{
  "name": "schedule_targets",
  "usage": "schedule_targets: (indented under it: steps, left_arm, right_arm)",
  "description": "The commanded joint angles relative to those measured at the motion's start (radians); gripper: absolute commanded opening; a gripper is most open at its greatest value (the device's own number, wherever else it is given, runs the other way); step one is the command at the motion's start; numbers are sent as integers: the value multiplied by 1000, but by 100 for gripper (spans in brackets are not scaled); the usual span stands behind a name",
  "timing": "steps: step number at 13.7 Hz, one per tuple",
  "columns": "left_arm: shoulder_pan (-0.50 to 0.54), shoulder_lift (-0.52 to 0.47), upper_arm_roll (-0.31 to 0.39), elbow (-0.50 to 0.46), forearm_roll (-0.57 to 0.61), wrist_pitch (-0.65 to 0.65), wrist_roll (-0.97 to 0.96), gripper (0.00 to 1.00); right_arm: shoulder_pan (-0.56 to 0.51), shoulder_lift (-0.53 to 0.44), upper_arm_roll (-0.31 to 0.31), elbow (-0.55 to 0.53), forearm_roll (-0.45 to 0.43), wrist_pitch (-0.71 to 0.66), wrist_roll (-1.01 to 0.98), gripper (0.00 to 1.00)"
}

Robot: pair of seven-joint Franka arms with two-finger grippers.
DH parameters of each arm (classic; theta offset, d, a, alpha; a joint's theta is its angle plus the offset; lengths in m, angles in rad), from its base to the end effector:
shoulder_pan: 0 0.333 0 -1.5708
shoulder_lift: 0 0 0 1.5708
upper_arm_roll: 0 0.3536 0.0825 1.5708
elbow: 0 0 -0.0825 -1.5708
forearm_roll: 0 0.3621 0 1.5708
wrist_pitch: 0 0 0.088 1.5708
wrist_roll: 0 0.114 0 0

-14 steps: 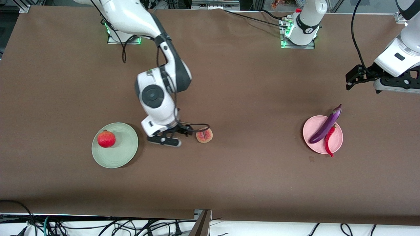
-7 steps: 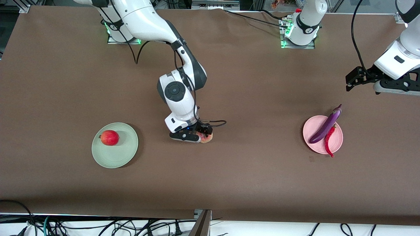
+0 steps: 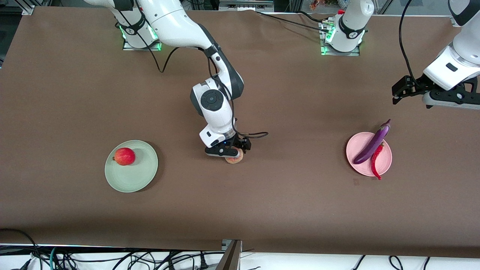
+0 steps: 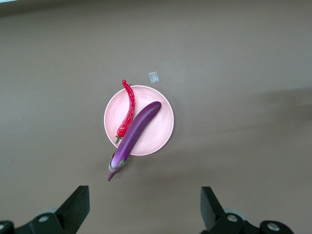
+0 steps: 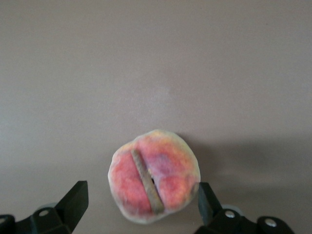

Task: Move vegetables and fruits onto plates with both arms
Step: 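Move the right gripper to the peach and grasp it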

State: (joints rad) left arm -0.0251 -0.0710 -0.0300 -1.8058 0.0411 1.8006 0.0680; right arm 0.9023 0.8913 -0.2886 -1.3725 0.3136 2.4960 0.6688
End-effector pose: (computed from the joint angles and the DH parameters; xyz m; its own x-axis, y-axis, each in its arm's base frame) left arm 0.5226 -0.0256 0.6059 0.9893 -0.1320 0.0625 -0.1292 -0.9905 -0.0470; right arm 0.5941 0.4933 0.2506 0.9671 -0.1627 0.1956 -0.1262 -0.9744 -0.1861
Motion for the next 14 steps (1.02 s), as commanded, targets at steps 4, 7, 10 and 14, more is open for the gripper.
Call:
schedule_targets:
  steps: [4,7,10,14]
  left_arm:
    - [2,8,5,17,-13,-7,23,100]
    - [-1,7,4,19,-17,-26,16,100]
    - [-3,7,4,17,-17,-27,18,100]
    - [-1,7,4,17,-18,-29,21,100]
  right_arm:
    - [1,40,-4,23,-30,33,5,100]
    - [0,51,-4,23,-43,75,5,100]
    - [-3,54,-4,20,-65,86,5,100]
    - [-5,55,-4,18,-67,93,0,50]
